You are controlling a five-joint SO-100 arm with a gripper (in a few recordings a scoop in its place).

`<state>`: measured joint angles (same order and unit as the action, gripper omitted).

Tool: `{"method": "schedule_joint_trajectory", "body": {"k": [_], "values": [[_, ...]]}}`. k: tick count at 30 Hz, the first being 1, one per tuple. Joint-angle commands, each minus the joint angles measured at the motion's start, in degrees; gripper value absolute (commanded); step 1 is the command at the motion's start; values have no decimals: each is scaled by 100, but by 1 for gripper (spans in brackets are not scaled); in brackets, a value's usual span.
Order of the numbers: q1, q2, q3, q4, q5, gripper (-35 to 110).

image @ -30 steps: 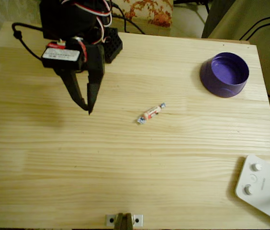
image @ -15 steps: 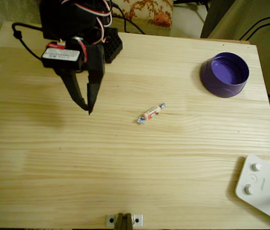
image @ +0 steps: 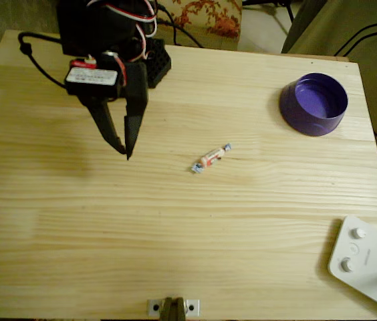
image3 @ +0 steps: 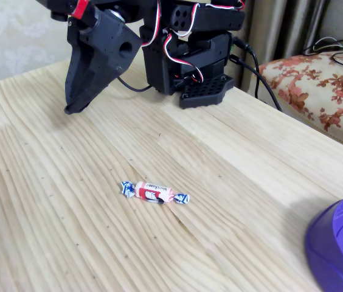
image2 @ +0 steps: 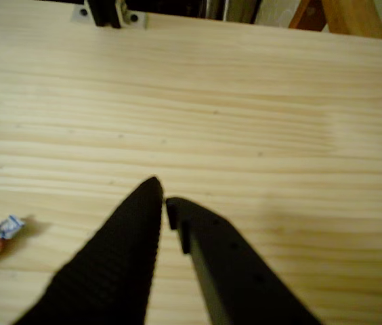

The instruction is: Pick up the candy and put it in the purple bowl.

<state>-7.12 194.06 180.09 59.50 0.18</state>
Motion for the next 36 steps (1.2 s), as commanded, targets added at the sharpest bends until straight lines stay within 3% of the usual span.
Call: {"method": "schedule_joint_trajectory", "body": {"k": [1,17,26,36], "values": [[-9,387,-70,-79,35,0],[501,264,-448,132,-501,0],[308,-1011,-1969,290,-2171,0],[-615,-3498,-4025,729,-3683,0]]}}
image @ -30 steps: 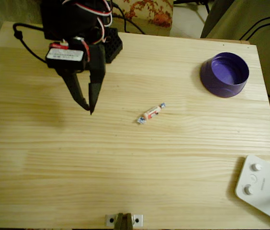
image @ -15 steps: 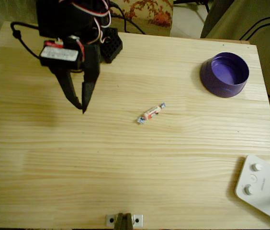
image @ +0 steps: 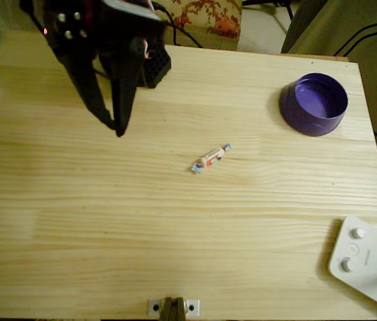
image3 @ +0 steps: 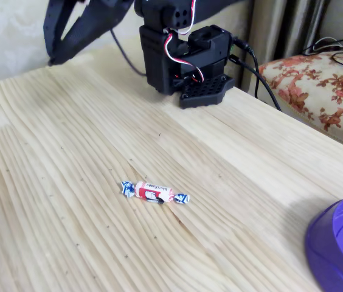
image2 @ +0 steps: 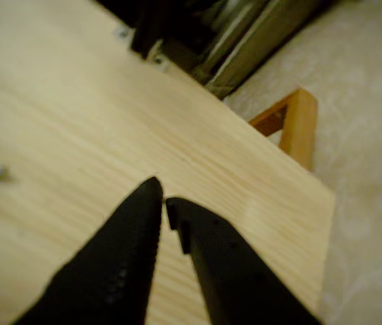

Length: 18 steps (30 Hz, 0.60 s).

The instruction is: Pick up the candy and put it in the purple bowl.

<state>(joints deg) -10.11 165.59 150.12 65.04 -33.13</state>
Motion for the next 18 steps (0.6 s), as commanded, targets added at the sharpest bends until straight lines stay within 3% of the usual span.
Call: {"method": "schedule_joint_trajectory", "body": {"k": [1,6,12,18], "values": [[-404,-888,-1213,264,-369,0],[-853,-1978,-2101,835,-782,0],[-1389,-2944,-2751,1389,-2479,0],[-1916,-3814,-3296,1626,-2742,0]]}}
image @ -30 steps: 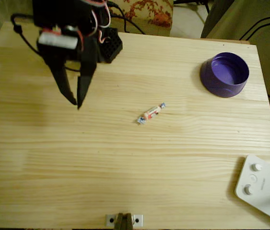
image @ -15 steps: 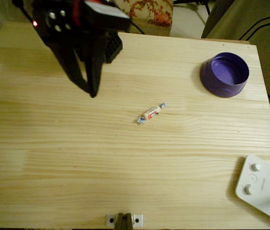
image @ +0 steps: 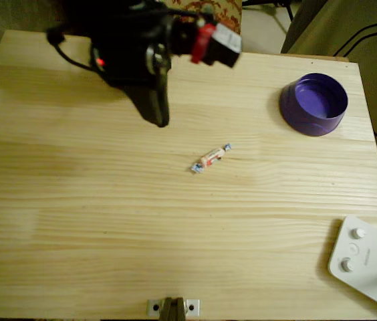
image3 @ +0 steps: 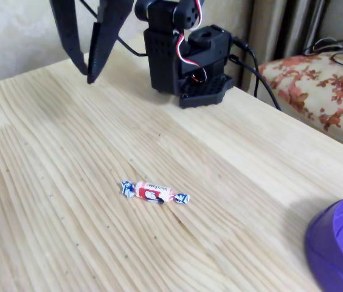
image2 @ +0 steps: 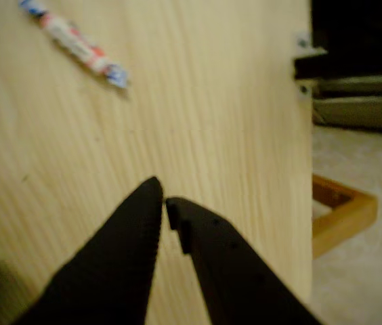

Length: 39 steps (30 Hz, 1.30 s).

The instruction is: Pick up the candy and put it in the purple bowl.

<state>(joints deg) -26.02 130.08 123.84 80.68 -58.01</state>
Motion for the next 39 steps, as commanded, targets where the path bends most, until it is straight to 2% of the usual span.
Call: {"method": "schedule_joint_trajectory", "body": {"k": [1,16,19,24,29,32,39], "values": [[-466,-387,-729,62,-264,0],[-2065,-1811,-1195,-149,-352,3],[-2171,-2074,-1204,-290,-431,8],[-2171,-2171,-1213,-712,-360,26],[-2250,-2250,-1195,-721,-185,28],[-2382,-2496,-1204,-457,-123,38],[-2382,-2856,-1248,-343,-123,38]]}}
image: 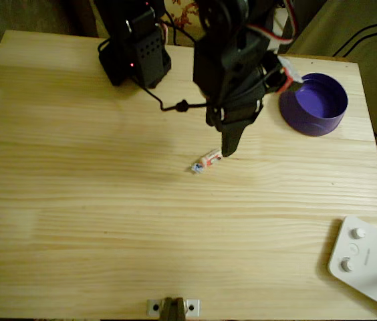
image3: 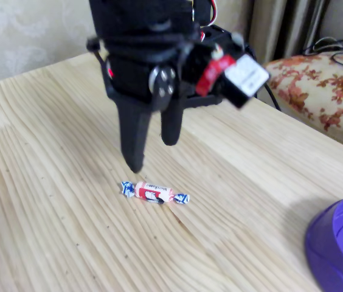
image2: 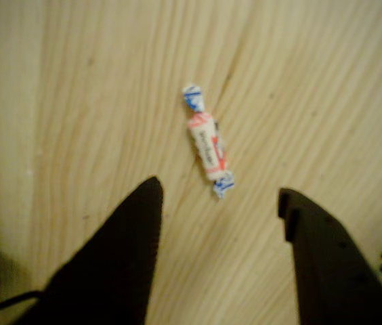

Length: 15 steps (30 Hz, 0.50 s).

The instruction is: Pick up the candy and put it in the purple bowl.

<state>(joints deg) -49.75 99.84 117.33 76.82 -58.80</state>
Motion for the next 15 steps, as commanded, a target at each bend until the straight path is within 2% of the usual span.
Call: {"method": "schedule_joint_trajectory", "body": {"k": [1,15], "values": [[26,167,-562,44,-97,38],[272,-1266,-896,-35,-650,38]]}}
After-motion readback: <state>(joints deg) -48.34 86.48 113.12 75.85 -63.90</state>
